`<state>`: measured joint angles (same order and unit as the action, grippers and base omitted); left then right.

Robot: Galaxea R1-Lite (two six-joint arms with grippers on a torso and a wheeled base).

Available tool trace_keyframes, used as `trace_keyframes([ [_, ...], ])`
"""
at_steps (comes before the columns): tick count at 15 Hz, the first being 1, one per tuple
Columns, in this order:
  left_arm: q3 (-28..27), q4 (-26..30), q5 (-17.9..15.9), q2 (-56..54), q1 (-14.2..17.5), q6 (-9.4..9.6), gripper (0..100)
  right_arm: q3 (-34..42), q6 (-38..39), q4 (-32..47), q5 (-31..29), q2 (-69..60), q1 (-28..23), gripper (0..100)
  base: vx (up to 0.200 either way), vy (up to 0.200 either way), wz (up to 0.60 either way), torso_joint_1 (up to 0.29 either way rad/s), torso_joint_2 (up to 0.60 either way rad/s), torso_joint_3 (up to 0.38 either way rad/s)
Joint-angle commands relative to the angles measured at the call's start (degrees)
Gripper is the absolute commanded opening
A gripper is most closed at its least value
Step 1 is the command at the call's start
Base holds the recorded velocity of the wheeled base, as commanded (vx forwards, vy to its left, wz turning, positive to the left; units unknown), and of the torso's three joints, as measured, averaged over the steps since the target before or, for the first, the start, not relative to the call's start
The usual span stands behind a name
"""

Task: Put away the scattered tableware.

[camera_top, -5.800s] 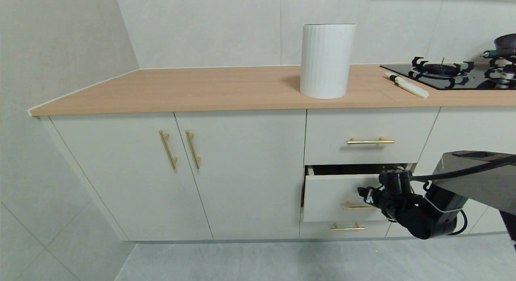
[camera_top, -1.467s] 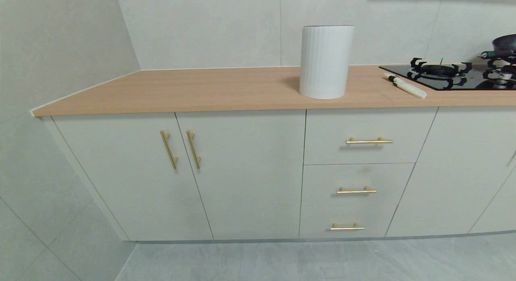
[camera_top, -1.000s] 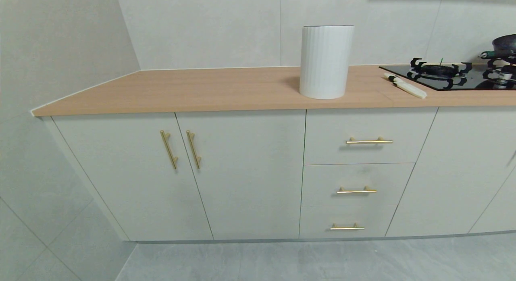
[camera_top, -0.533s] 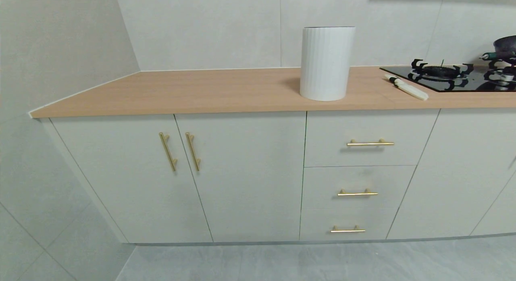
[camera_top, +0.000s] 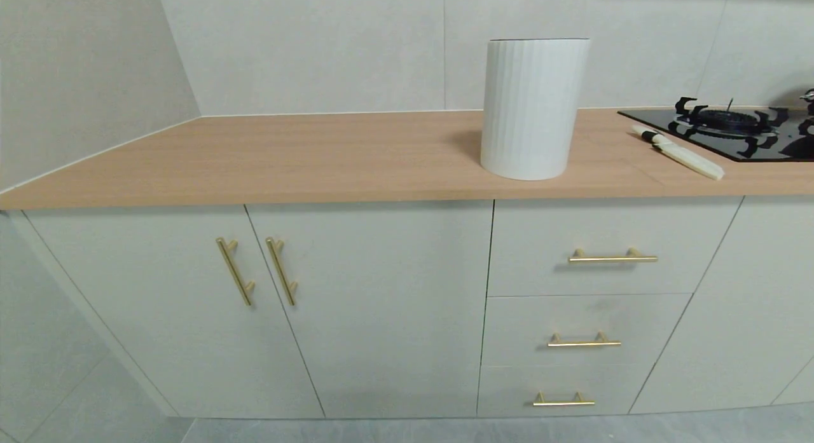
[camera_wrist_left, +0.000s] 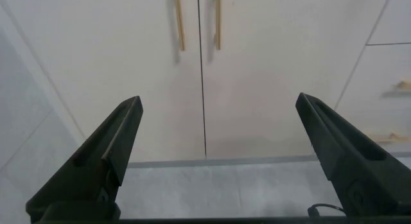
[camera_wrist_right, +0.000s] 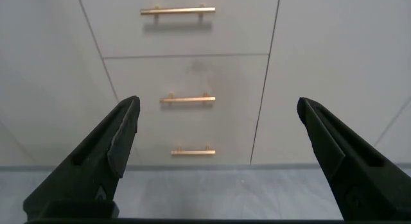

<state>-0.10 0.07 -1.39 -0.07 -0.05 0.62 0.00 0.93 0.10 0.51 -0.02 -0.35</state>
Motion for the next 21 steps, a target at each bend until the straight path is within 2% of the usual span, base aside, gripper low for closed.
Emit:
trace_keyframes([
  [1,0.01,0.01,-0.02,0.07,0.05,-0.01,100,0.00,-0.05,-0.01,0.02,0.11,0.00,100,0.200,0.000,0.00,-0.007,0.00,0.007],
  [5,0.01,0.01,-0.02,0.07,-0.04,-0.01,100,0.00,-0.05,-0.01,0.02,0.11,0.00,100,0.200,0.000,0.00,0.005,0.00,0.001],
  [21,0.01,0.01,-0.02,0.07,0.05,-0.01,100,0.00,0.04,-0.01,0.02,0.11,0.00,100,0.000,0.000,0.00,0.000,0.00,0.000],
])
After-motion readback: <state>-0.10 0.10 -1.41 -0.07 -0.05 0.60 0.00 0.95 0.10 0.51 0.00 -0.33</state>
